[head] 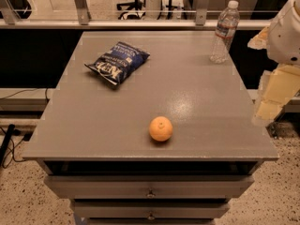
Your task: Move water bottle near orange
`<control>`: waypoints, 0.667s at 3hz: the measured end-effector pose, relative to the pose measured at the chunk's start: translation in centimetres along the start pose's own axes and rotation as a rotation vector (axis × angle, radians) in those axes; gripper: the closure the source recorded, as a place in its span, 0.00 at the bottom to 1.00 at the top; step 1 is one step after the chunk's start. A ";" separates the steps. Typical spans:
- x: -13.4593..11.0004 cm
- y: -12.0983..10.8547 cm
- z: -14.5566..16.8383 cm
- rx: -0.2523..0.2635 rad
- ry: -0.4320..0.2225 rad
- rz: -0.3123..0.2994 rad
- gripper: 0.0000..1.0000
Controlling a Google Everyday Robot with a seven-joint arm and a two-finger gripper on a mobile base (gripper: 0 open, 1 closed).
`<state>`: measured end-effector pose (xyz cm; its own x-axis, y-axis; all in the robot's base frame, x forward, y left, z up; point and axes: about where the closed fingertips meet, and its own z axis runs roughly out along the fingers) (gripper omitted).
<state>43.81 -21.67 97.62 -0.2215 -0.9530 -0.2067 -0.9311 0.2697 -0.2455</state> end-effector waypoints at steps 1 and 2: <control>0.0 0.0 0.0 0.001 -0.001 0.000 0.00; 0.0 -3.1 2.0 0.024 -0.058 0.010 0.00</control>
Offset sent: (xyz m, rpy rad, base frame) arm 0.0586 -0.0117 -0.0267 0.0884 -0.0427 0.0018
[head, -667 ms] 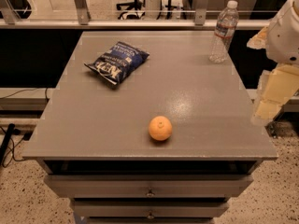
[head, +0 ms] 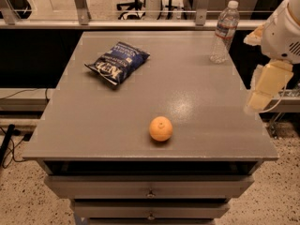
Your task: Move water bottle near orange
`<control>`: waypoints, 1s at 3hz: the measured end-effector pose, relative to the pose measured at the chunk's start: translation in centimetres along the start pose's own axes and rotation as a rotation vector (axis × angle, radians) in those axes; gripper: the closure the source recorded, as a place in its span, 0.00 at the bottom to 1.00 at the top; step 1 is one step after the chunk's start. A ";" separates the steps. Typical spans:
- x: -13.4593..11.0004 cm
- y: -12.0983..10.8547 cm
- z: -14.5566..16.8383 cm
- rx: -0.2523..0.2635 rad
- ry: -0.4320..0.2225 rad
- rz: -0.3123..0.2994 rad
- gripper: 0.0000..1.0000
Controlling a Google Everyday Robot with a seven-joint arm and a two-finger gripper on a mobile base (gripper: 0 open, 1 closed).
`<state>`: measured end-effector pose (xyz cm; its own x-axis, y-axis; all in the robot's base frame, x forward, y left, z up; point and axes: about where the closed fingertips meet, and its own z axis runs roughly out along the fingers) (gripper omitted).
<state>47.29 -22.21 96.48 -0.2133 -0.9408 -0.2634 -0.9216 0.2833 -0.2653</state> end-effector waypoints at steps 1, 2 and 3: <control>0.1 -4.1 2.5 0.024 -0.064 0.024 0.00; 1.4 -10.7 4.9 0.135 -0.107 0.128 0.00; 1.9 -14.1 6.0 0.201 -0.142 0.193 0.00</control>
Offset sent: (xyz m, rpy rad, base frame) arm 0.1596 -0.0591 -0.0250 0.1358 -0.2078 -0.2097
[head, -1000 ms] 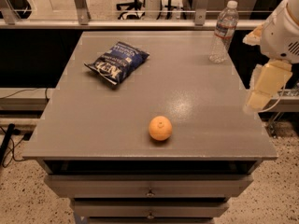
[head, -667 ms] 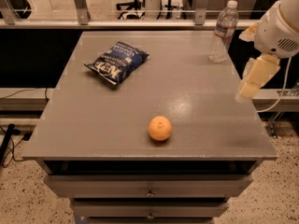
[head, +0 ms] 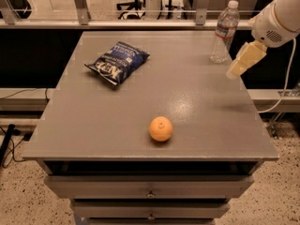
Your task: Move water bottle near orange
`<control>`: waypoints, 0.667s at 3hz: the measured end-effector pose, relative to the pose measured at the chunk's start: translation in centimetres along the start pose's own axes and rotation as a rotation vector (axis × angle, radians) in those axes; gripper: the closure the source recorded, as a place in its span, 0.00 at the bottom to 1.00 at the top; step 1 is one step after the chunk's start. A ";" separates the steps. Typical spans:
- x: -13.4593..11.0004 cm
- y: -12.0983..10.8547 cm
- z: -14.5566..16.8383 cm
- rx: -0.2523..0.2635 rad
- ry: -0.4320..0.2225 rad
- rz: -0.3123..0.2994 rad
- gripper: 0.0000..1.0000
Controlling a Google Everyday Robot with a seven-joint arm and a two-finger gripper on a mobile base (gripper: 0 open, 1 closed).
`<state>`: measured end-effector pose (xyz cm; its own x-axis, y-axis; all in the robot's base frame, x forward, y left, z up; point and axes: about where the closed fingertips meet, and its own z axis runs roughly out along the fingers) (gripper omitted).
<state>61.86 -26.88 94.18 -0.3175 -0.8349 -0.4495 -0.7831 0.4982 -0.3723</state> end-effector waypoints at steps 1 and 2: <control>-1.3 -2.7 1.7 0.030 -0.084 0.072 0.00; -3.0 -5.3 2.4 0.080 -0.143 0.116 0.00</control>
Offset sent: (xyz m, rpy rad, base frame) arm 0.0988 0.0031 0.0335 0.2140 -0.1960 -0.1274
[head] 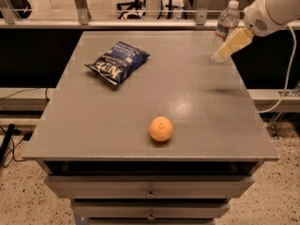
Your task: Move water bottle near orange
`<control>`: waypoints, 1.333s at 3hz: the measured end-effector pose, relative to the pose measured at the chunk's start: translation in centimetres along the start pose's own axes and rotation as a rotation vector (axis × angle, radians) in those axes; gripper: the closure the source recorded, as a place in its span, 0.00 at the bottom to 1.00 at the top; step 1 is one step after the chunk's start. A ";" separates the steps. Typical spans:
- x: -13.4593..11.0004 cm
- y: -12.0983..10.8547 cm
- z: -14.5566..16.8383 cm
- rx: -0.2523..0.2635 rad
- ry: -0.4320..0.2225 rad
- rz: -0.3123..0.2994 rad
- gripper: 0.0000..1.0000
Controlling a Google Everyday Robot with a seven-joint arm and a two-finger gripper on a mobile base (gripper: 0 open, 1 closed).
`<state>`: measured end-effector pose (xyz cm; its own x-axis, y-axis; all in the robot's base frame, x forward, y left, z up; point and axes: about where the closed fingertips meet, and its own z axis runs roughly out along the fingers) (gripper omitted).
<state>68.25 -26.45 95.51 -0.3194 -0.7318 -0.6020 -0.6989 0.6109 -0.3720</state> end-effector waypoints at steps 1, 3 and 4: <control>-0.5 -3.4 0.5 0.083 -0.033 0.049 0.00; -0.9 -6.2 -0.1 0.048 -0.135 0.142 0.00; -0.9 -6.9 -0.3 0.031 -0.167 0.173 0.00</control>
Offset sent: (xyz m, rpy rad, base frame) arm 0.0558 -0.0398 0.0512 0.1709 -0.1054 -0.0931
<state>73.15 -30.11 98.85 -0.3205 -0.5571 -0.7662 -0.6220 0.7338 -0.2733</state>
